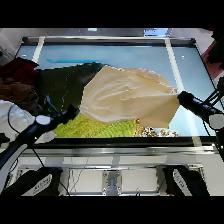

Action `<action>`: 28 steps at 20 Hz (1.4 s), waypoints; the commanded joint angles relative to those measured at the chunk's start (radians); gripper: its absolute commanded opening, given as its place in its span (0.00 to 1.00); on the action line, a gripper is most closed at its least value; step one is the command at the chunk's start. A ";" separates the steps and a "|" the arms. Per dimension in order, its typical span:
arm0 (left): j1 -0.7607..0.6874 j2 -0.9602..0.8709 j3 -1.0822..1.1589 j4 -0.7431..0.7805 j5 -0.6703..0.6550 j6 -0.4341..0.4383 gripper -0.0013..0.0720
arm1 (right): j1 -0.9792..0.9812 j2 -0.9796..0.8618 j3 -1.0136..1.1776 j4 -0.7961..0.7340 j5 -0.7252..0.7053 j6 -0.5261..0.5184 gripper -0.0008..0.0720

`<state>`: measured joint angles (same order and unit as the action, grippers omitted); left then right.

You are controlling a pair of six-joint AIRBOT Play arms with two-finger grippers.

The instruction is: Fold the shirts.

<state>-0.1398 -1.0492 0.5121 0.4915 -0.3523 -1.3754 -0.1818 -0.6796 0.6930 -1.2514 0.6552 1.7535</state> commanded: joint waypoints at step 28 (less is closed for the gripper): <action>0.002 -0.624 1.008 1.147 -0.312 -0.460 0.03 | 0.127 -0.824 0.501 0.534 -0.243 -0.588 0.05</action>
<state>-0.1375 -1.5227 1.5185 1.5558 -0.7277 -1.7084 -0.1116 -1.3170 1.1912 -0.8440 0.6273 1.2671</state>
